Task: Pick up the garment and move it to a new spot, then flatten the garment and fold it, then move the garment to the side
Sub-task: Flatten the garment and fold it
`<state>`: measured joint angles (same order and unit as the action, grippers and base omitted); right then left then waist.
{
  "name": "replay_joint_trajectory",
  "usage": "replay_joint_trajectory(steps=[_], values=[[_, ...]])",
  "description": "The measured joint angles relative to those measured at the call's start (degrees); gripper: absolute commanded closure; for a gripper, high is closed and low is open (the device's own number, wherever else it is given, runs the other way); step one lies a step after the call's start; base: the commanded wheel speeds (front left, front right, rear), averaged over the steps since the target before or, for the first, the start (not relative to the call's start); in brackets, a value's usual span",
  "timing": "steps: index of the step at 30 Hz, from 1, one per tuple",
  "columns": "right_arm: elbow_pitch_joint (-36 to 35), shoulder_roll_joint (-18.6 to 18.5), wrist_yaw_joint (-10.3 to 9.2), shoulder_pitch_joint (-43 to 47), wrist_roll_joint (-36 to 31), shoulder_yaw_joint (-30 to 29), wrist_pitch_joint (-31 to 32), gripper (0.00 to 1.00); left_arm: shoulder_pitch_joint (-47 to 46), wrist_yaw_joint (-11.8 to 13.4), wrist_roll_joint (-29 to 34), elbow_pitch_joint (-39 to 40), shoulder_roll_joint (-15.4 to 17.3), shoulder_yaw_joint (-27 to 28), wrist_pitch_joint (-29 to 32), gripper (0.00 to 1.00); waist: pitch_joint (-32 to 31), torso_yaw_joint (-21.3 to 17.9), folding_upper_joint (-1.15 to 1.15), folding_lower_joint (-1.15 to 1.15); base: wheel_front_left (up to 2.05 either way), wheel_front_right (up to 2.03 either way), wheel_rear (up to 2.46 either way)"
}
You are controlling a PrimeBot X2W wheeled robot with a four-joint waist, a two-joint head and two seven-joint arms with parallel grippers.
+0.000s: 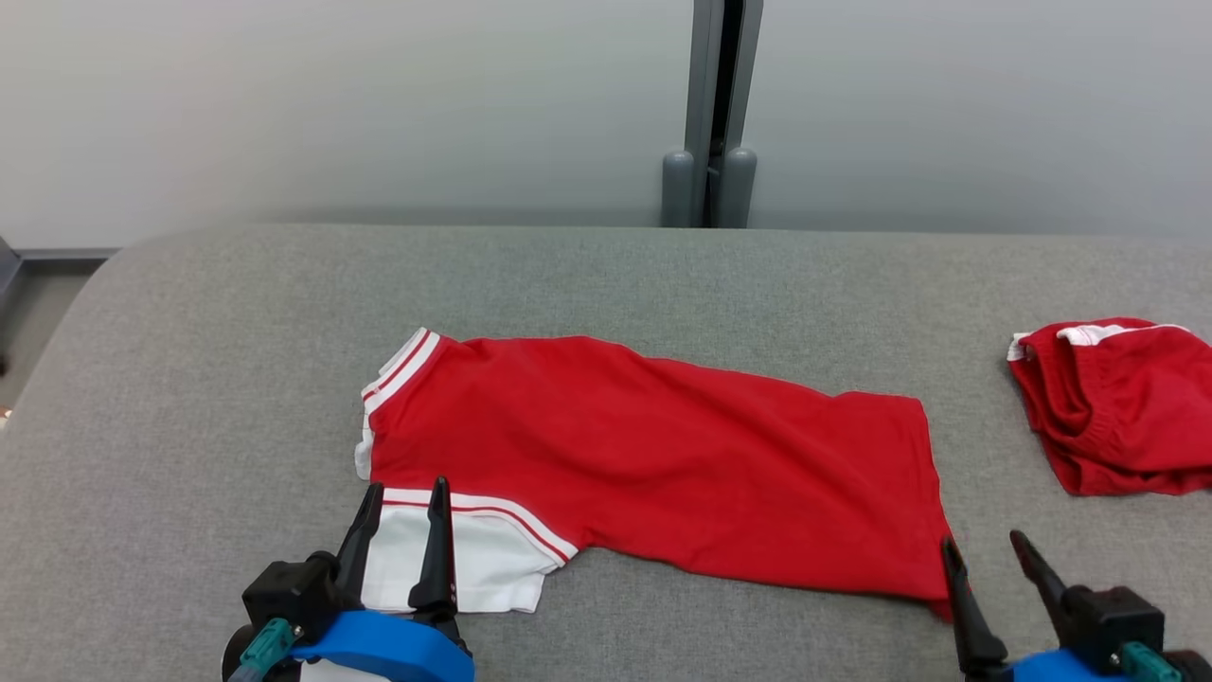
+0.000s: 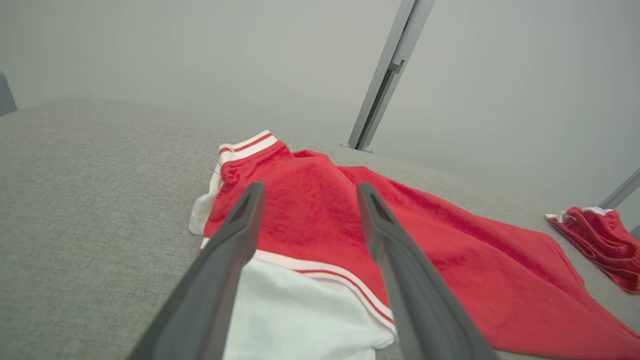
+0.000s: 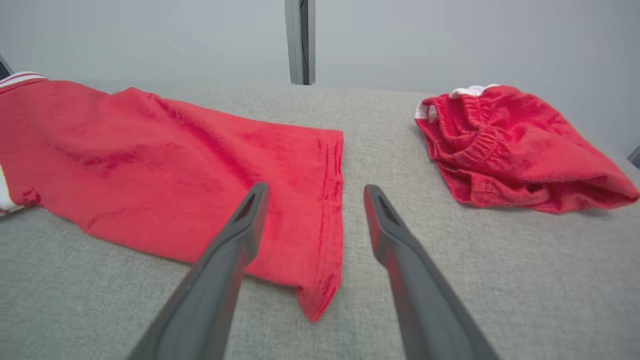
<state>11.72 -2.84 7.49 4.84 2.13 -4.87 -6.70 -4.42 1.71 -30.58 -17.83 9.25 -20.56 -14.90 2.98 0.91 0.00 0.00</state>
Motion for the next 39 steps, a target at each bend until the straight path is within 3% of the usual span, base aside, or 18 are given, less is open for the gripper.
replay_joint_trajectory(steps=[7,21,39], values=[[-2.7,0.0,0.00,-3.7,0.1,0.1,-0.4,0.00,0.7,0.3,0.0,0.5,0.3,-0.1,0.0,0.00,-2.3,0.5,0.00,0.00,0.00,0.00,0.00],[7.0,0.0,0.00,-7.1,4.0,2.4,-4.9,0.00,1.8,1.3,2.4,-2.7,1.1,-0.2,-0.1,0.00,-4.2,3.0,0.00,0.00,0.00,0.00,0.00],[10.4,0.0,0.00,-8.3,4.7,3.1,-6.2,0.00,2.4,1.8,2.3,-6.9,1.2,1.0,2.0,0.00,-3.8,1.4,0.00,0.00,0.00,0.00,0.00]])
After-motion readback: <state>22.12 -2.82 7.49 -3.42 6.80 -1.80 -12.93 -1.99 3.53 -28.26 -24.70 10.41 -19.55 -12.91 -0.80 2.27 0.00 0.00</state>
